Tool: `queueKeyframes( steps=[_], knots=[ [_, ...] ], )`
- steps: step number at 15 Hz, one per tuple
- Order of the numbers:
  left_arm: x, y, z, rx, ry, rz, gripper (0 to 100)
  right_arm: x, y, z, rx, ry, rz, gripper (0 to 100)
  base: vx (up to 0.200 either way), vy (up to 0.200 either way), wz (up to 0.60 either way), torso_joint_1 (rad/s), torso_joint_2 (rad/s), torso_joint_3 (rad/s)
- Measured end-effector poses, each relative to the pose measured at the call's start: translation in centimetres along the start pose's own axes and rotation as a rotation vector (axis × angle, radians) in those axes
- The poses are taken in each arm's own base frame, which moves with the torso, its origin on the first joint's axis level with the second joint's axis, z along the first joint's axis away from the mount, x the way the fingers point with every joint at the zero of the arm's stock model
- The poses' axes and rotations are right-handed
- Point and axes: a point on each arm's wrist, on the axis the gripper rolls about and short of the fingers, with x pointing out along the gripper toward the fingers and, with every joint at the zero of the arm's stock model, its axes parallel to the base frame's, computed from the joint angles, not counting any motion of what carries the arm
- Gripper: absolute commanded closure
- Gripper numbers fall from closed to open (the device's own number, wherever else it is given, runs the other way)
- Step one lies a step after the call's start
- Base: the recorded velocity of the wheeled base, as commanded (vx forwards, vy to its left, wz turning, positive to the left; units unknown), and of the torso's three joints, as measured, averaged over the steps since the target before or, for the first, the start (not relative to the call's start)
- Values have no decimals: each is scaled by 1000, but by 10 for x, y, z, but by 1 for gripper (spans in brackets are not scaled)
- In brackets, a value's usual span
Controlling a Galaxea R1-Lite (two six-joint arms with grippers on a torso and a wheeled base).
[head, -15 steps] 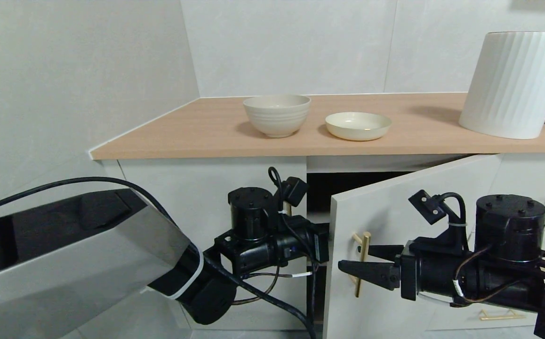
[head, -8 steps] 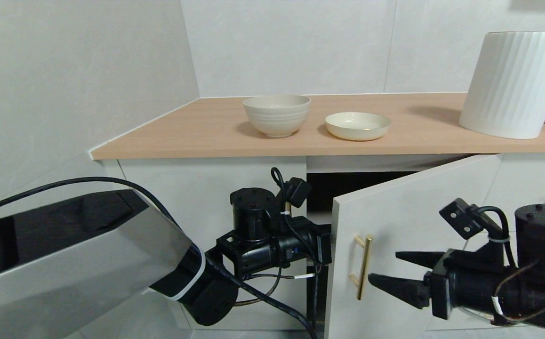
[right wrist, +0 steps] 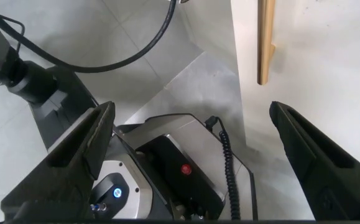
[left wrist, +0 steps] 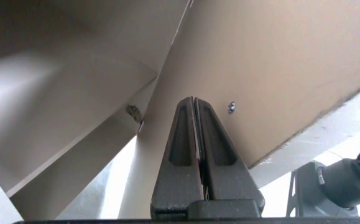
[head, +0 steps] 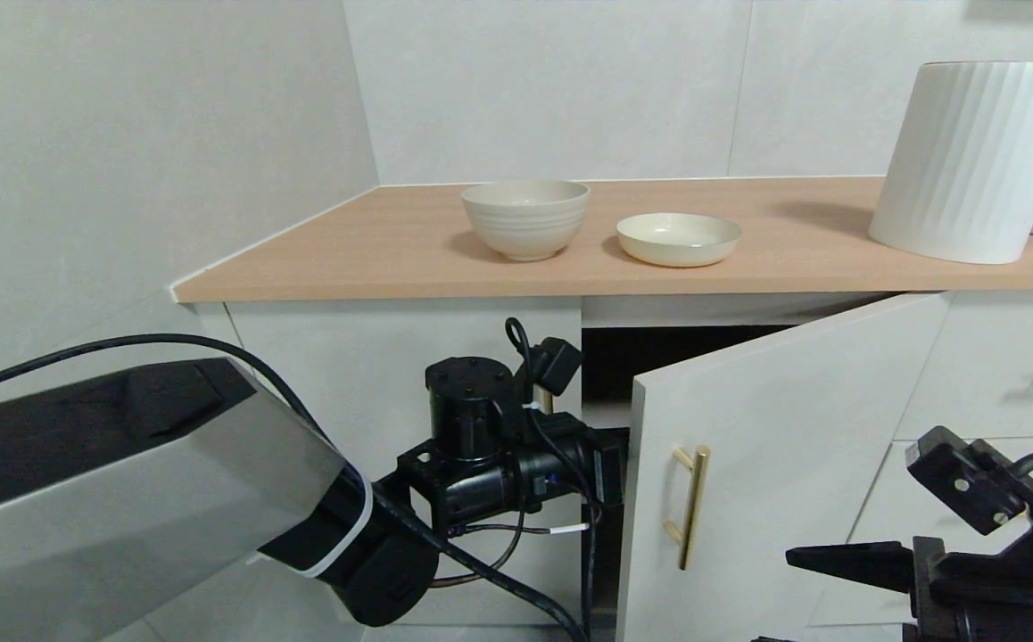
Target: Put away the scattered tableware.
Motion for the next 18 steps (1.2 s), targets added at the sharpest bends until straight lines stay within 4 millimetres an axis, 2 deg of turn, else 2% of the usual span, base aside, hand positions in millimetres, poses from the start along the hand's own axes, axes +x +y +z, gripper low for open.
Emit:
queueKeyframes(
  steps=[2, 8, 9, 14, 17, 18],
  knots=[
    [-1, -1, 0, -1, 2, 1, 100, -1, 1, 0, -2, -5, 3, 0, 0, 0, 0, 0, 0, 0],
    [-1, -2, -2, -11, 25, -1, 100, -2, 1, -1, -5, -4, 7, 0, -200, 0, 0, 6, -1, -2],
    [1, -2, -2, -13, 33, -3, 100, -2, 2, -1, -4, 0, 8, 0, 0, 0, 0, 0, 0, 0],
    [21, 5, 8, -30, 63, 11, 100, -3, 3, -2, -8, -2, 12, 0, 0, 0, 0, 0, 0, 0],
    [34, 7, 17, -35, 72, 17, 100, -5, 4, -1, -12, -13, 15, 0, -200, 0, 0, 4, 2, -1],
    [36, 8, 19, -31, 65, 15, 100, -5, 4, -1, -12, -13, 14, 0, 0, 0, 0, 0, 0, 0]
  ],
)
